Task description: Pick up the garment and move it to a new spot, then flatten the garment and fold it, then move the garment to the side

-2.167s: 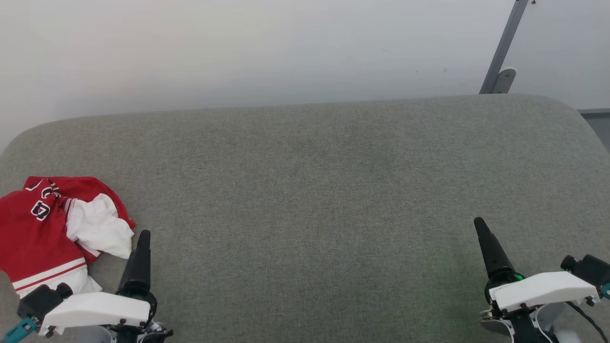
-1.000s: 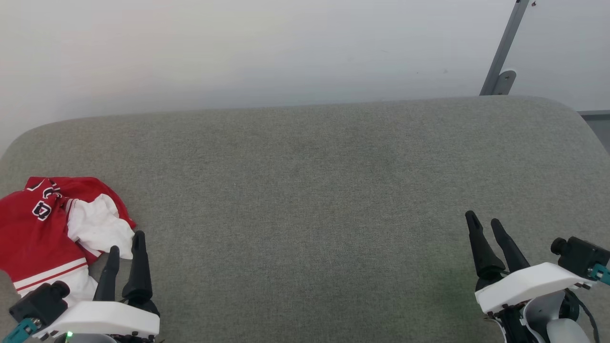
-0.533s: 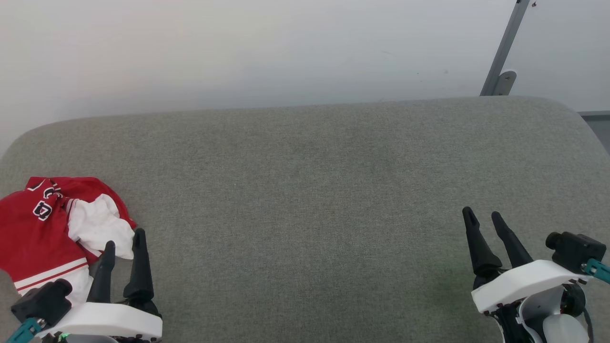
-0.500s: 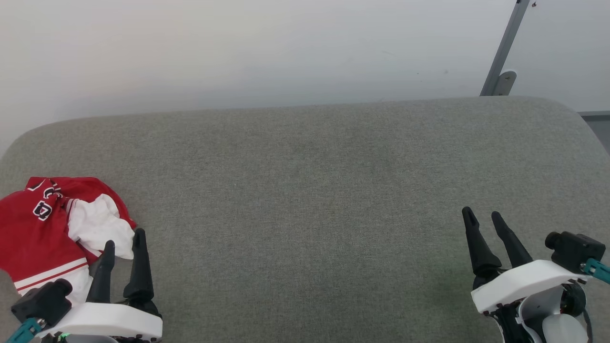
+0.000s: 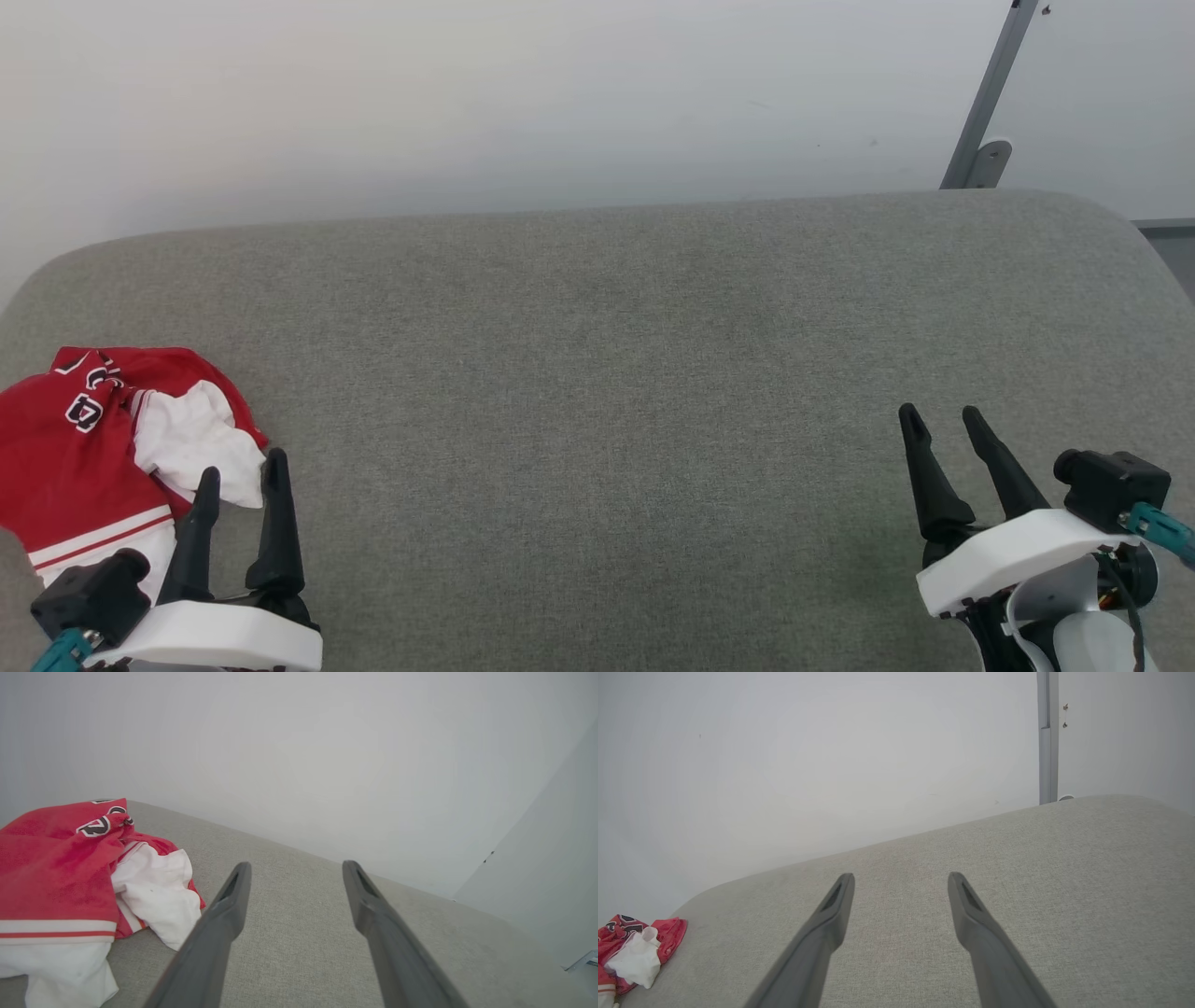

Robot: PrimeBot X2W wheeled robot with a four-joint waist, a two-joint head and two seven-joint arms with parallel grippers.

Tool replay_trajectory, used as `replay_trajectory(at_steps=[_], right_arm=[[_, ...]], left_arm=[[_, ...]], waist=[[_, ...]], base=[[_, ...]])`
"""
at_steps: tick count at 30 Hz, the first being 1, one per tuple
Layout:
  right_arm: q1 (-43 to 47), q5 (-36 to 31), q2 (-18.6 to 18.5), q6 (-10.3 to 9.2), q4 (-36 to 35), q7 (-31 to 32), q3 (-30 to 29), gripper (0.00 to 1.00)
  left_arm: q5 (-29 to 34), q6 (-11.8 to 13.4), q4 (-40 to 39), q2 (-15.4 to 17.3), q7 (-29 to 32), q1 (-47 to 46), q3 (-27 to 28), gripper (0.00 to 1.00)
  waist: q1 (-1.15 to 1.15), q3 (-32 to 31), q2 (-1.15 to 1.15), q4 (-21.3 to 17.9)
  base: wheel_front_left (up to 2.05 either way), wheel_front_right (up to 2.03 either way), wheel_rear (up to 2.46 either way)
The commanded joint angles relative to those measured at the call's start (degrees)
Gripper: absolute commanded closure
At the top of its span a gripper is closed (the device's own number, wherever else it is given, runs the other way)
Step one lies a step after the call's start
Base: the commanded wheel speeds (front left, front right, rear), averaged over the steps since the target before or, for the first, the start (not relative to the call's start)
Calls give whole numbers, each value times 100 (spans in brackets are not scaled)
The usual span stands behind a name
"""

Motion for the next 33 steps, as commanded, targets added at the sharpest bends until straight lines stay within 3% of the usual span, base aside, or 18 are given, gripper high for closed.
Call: replay_trajectory(at_steps=[1,33], right_arm=[[-64,-147,-19,0,-55,-63,-3,0],[-35,-1306,34,-1,-139,-249,-133,0]], left_arm=[[157,-18,-74,56,-52,31,-17,0],[1052,-29,-102,171,-339,133,-121,0]], waist=[[0,-1,0,1],[0,-36,0,-1]], base=[[0,0,0],[0,0,0]])
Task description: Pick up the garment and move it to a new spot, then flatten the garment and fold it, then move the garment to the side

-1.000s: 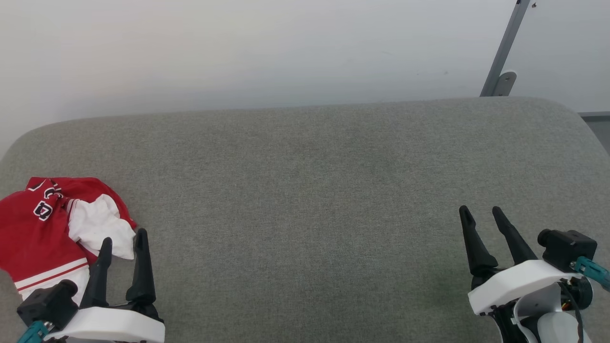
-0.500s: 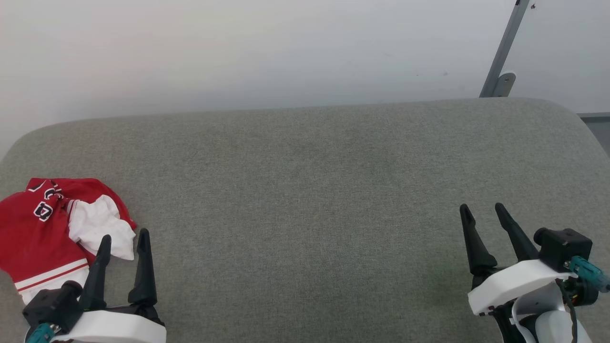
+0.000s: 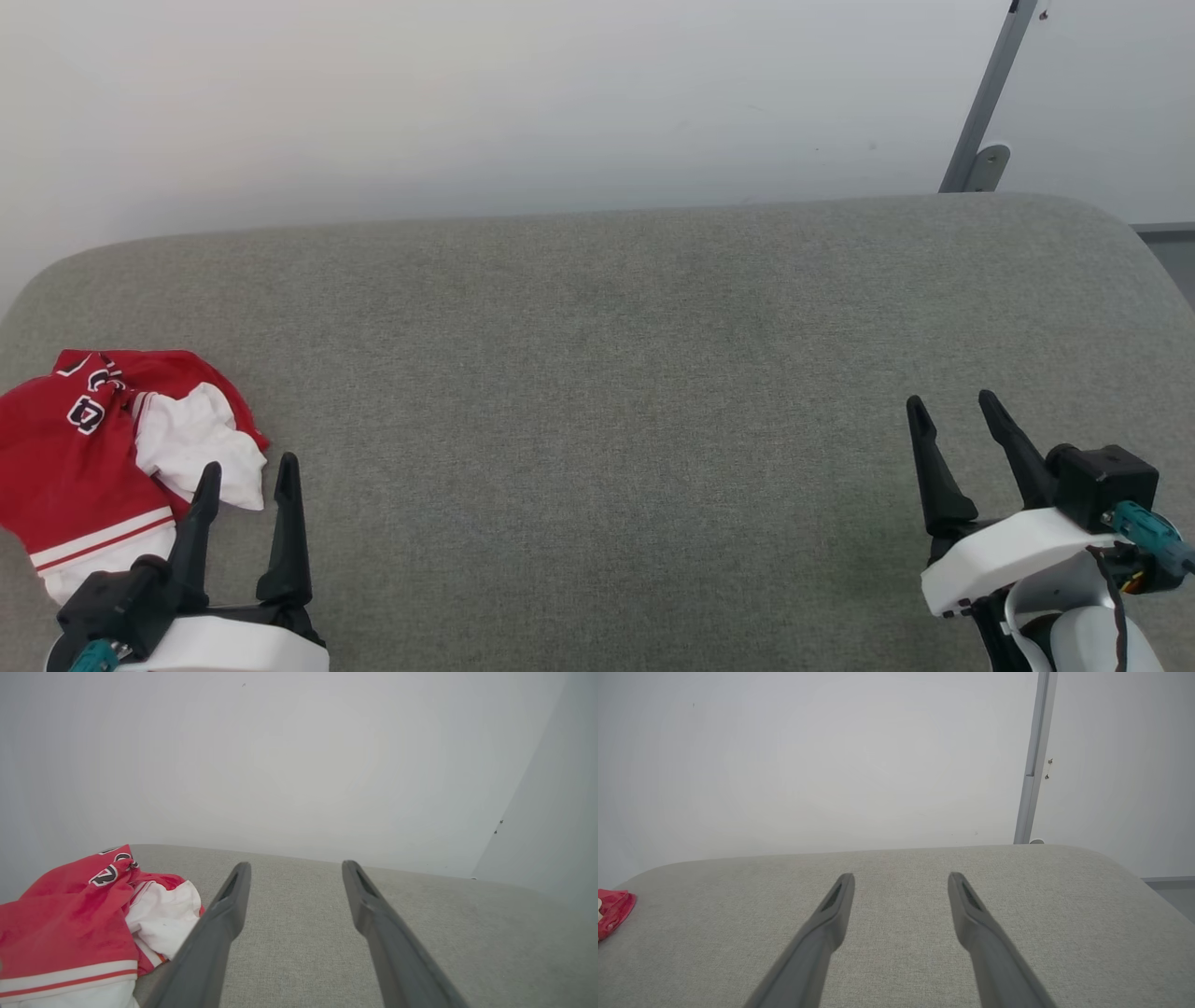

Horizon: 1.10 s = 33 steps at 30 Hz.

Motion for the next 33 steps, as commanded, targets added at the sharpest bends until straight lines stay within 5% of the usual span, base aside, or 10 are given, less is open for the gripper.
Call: replay_trajectory(at_steps=[1,14,33], right_arm=[[-18,-50,4,-2,-14,-48,-3,0],[-3,3,37,-2,-56,-31,77,0],[-277,252,-63,-2,113,56,950,0]], left_arm=[[45,-6,15,23,-32,18,-8,0],[-3,96,126,62,-24,-9,61,0],[-234,506,-40,289,56,267,650,0]], waist=[[0,-1,0,3],[0,-6,0,128],[0,-158,0,1514]], base=[[0,0,0],[0,0,0],[0,0,0]])
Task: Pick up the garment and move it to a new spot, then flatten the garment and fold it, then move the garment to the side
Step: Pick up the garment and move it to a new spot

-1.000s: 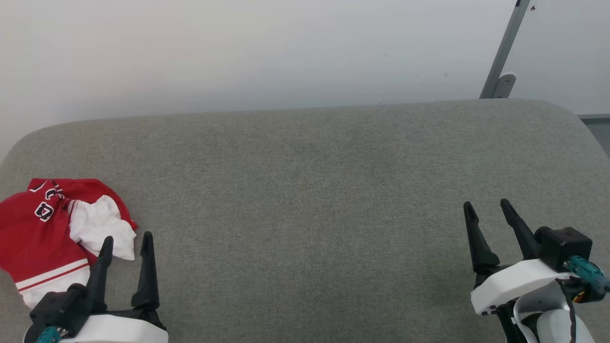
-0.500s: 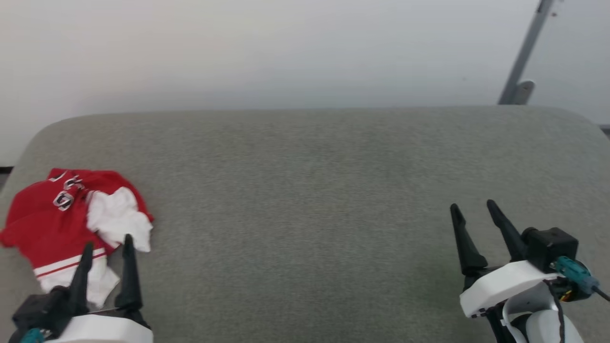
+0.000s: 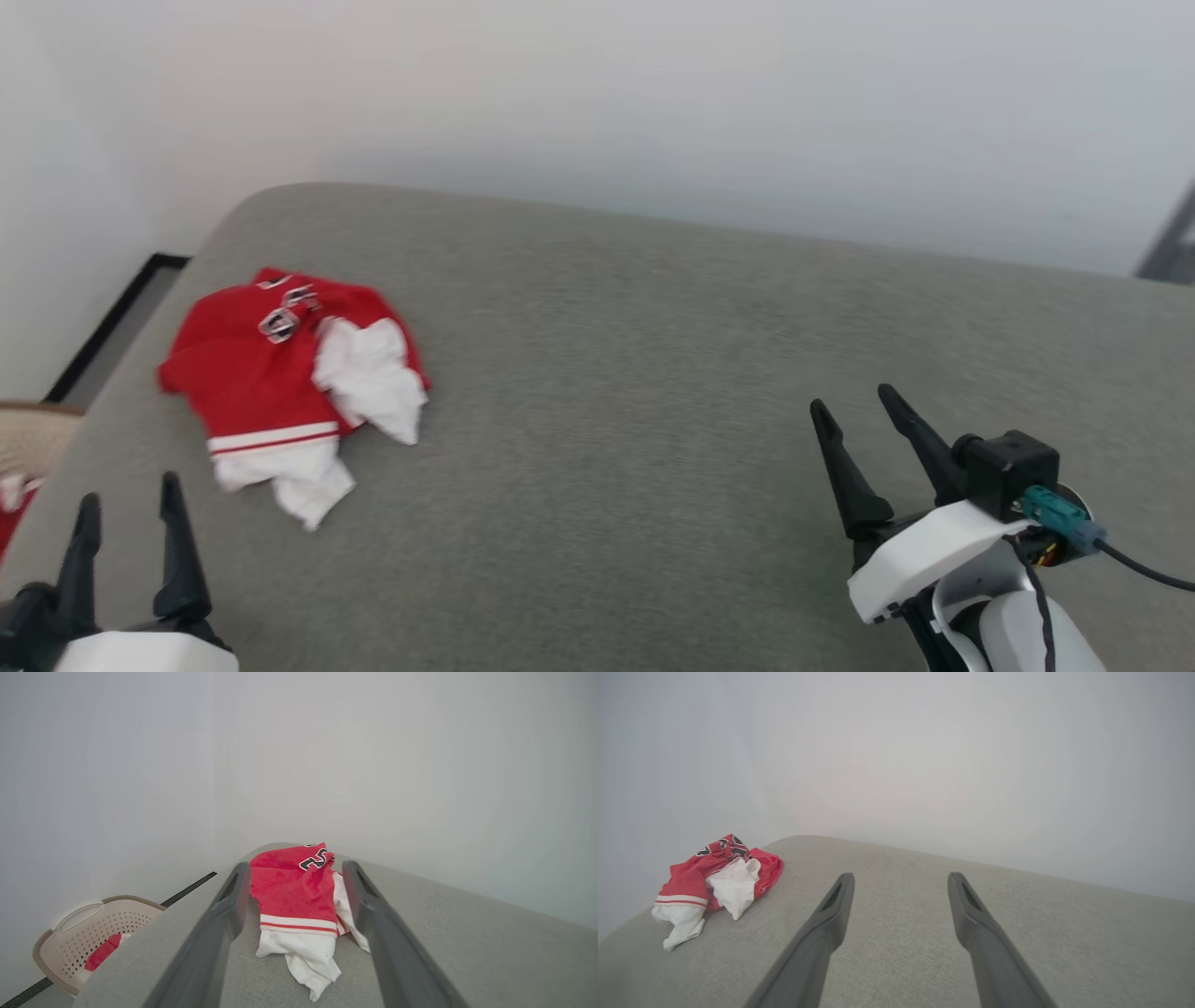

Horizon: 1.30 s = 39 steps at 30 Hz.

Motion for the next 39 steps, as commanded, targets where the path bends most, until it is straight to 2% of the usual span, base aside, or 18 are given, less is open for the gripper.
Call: replay_trajectory(at_steps=[1,9,18,24,31,39], right_arm=[[-54,38,-27,-2,15,11,56,0],[-94,131,-50,-2,74,-10,227,0],[-72,135,-103,-2,64,17,152,0],[-194,88,-173,-2,-46,97,41,0],[-487,-41,-306,-2,-298,272,-49,0],[-843,-139,-429,-2,-584,470,-97,0]], left_arm=[[-63,32,-38,21,14,88,40,0],[-139,64,-162,33,71,173,66,0],[-371,15,-110,-47,161,-78,67,0],[-531,-107,109,80,388,-695,23,0],[-723,-534,1064,469,897,-2099,-170,0],[-813,-853,2500,918,1336,-3565,-359,0]], waist=[[0,-35,0,274],[0,-63,0,775],[0,36,0,980],[0,303,0,919],[0,872,0,622],[0,1599,0,164]], base=[[0,0,0],[0,0,0],[0,0,0],[0,0,0],[0,0,0],[0,0,0]])
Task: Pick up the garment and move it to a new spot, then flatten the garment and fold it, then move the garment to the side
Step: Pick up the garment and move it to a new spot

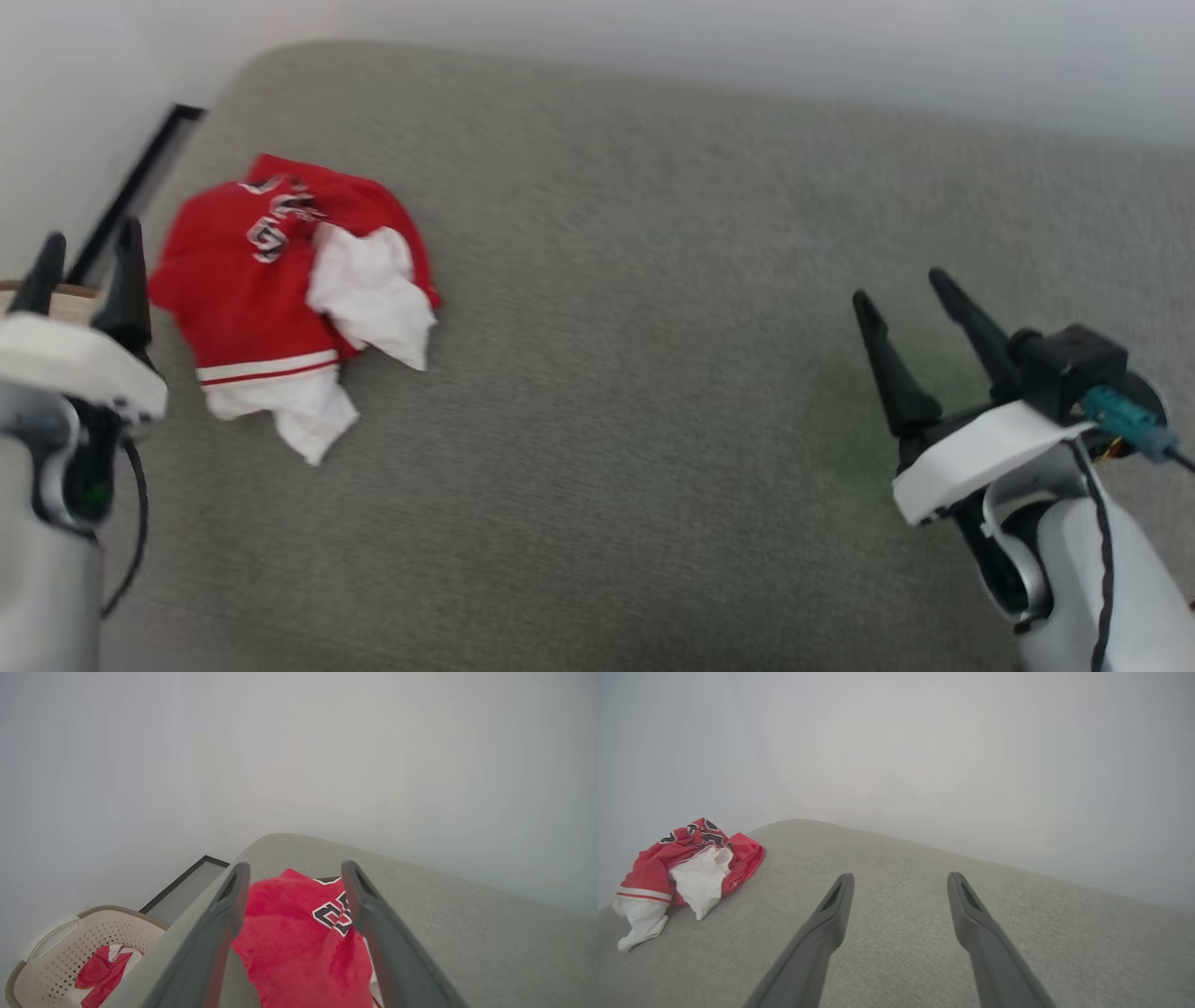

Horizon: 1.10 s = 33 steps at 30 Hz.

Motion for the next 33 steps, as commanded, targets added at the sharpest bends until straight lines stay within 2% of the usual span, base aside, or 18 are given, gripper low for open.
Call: replay_trajectory(at_steps=[1,8,18,23,29,30,31,33], right_arm=[[-70,-21,-15,-2,-37,38,-20,0],[-302,-97,-133,-2,-326,235,-92,0],[-430,-176,-176,-2,-655,482,-140,0],[-486,-177,-174,-2,-755,580,-96,0],[-501,-148,-120,-2,-782,600,-50,0],[-489,-140,-110,-2,-770,600,-55,0],[-471,-135,-108,-2,-754,597,-64,0],[-429,-130,-102,-2,-727,580,-87,0]], left_arm=[[-64,-43,131,35,62,-150,-25,0],[-223,-177,1767,219,927,-1309,-281,0],[-321,-105,3616,175,2506,-2547,-582,0],[-348,-77,4277,-56,3212,-2786,-730,0],[-418,-81,4669,-379,3586,-2620,-817,0],[-450,-80,4695,-387,3594,-2589,-805,11],[-435,-106,4696,-370,3465,-2562,-819,100],[-415,-127,4681,-239,3295,-2571,-832,100]], waist=[[0,315,0,-247],[0,925,0,-530],[0,1575,0,-808],[0,1783,0,-916],[0,1818,0,-997],[0,1800,0,-1000],[0,1775,0,-996],[0,1704,0,-977]], base=[[0,0,0],[0,0,0],[0,0,0],[0,0,0],[0,0,0],[0,0,0],[0,0,0],[0,0,0]])
